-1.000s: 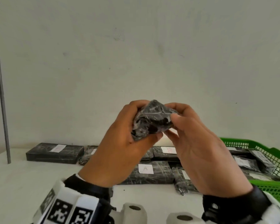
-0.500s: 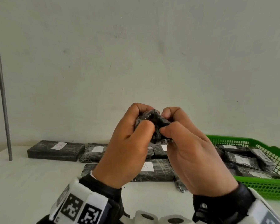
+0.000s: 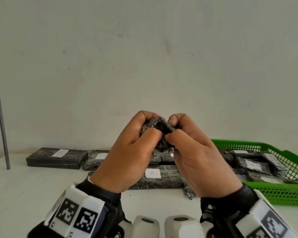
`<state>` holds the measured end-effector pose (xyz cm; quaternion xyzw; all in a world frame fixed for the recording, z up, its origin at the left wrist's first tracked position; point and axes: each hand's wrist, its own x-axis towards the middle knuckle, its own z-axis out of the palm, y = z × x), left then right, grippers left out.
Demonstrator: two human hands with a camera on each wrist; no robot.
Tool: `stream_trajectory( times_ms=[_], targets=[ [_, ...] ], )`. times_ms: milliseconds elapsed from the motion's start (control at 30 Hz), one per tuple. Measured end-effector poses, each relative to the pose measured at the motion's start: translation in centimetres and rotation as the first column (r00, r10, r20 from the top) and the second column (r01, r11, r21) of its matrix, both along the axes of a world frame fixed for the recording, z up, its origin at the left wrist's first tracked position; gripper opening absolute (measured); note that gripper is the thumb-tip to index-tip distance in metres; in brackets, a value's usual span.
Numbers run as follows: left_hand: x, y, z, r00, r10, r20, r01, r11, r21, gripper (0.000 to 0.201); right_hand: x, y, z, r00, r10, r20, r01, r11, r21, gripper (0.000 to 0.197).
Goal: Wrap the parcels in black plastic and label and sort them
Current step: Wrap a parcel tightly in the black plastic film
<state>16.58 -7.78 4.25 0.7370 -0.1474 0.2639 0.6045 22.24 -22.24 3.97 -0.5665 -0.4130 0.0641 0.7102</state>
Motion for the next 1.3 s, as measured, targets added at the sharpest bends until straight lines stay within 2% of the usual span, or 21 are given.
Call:
stream_trajectory(
  times_ms=[100,167,200,267,333,400,467,500,567,667,733,767,833,900,933,1000,1100,1167,1233,1267,1300],
  targets=[
    [0.5,0.9,-0.3,0.998,-0.039,-0.053,0.033,0.994,-0.102,0.038,0.3,-0.9,0.1,0.998,0.014,0.06,-0.007,0.992,-0.128,0.03],
    [0.6,1.5,-0.4,0.993,-0.082,-0.082,0.069,0.986,-0.153,0.045,0.2,-1.6,0.4,0.981,-0.034,0.19,0.084,0.962,-0.26,0.046],
    [0.5,1.7,-0.3,0.986,-0.135,-0.094,0.116,0.976,-0.186,0.051,0.1,-1.8,0.6,0.961,-0.096,0.26,0.171,0.943,-0.284,0.047],
    [0.3,1.8,0.0,0.956,-0.268,-0.118,0.233,0.941,-0.246,0.067,0.1,-2.1,1.0,0.911,-0.239,0.336,0.322,0.92,-0.221,0.035],
    [0.1,2.1,0.2,0.949,-0.275,-0.155,0.26,0.96,-0.107,0.07,0.8,-2.6,1.0,0.898,-0.321,0.302,0.366,0.925,-0.104,0.017],
    [0.0,2.3,0.3,0.974,-0.129,-0.185,0.162,0.972,0.172,0.059,1.3,-3.2,0.8,0.926,-0.322,0.199,0.331,0.943,-0.016,0.018],
    [0.0,2.6,0.2,0.991,0.067,-0.115,-0.016,0.917,0.398,0.046,1.3,-3.7,0.8,0.955,-0.281,0.096,0.28,0.96,0.024,0.026],
    [-0.2,2.6,0.2,0.991,0.12,-0.064,-0.08,0.896,0.437,0.039,1.2,-3.9,1.0,0.962,-0.26,0.081,0.26,0.965,0.011,0.03],
    [-0.6,2.4,0.4,0.992,0.128,-0.018,-0.109,0.902,0.417,0.027,0.9,-4.6,1.6,0.968,-0.224,0.115,0.233,0.97,-0.074,0.035],
    [-1.0,2.0,0.7,0.987,0.157,0.014,-0.145,0.871,0.469,0.02,-0.1,-5.5,2.8,0.94,-0.22,0.259,0.286,0.925,-0.251,0.051],
    [-1.3,1.4,0.8,0.989,0.147,0.034,-0.143,0.842,0.52,0.025,-0.5,-5.5,3.0,0.889,-0.325,0.324,0.406,0.885,-0.227,0.043],
    [-1.3,1.0,0.7,0.989,0.144,0.038,-0.141,0.824,0.549,0.035,-0.7,-5.4,2.8,0.875,-0.371,0.311,0.437,0.882,-0.177,0.035],
    [-1.2,0.4,0.7,0.977,0.211,0.041,-0.186,0.733,0.654,0.07,-0.9,-5.6,2.1,0.878,-0.426,0.217,0.454,0.885,-0.102,0.027],
    [-1.0,-0.2,0.9,0.933,0.342,0.108,-0.293,0.55,0.782,0.104,-1.1,-5.9,1.4,0.895,-0.443,0.054,0.446,0.893,-0.063,0.024],
    [-0.8,-0.5,1.0,0.904,0.388,0.18,-0.359,0.459,0.813,0.111,-1.3,-6.0,1.1,0.902,-0.429,-0.052,0.427,0.903,-0.043,0.023],
    [-0.5,-1.0,0.9,0.849,0.409,0.335,-0.48,0.328,0.814,0.111,-2.0,-6.0,0.9,0.897,-0.367,-0.244,0.381,0.925,0.008,0.026],
    [-0.5,-1.5,0.4,0.796,0.375,0.475,-0.575,0.222,0.788,0.093,-3.2,-6.1,1.2,0.868,-0.353,-0.35,0.374,0.927,-0.007,0.025],
    [-1.5,-1.9,0.2,0.794,0.367,0.485,-0.57,0.171,0.804,0.088,-4.0,-6.3,1.6,0.856,-0.373,-0.357,0.375,0.925,-0.067,0.028],
    [-2.6,-1.9,0.1,0.815,0.343,0.467,-0.536,0.141,0.832,0.088,-5.3,-6.6,2.1,0.864,-0.423,-0.271,0.39,0.905,-0.17,0.046],
    [-3.1,-1.8,0.1,0.83,0.323,0.455,-0.518,0.139,0.844,0.085,-5.9,-6.7,2.3,0.874,-0.471,-0.117,0.43,0.863,-0.265,0.059],
    [-3.5,-1.5,0.2,0.84,0.302,0.45,-0.506,0.137,0.852,0.082,-6.4,-7.0,2.5,0.868,-0.486,0.102,0.487,0.791,-0.371,0.07]
  ],
)
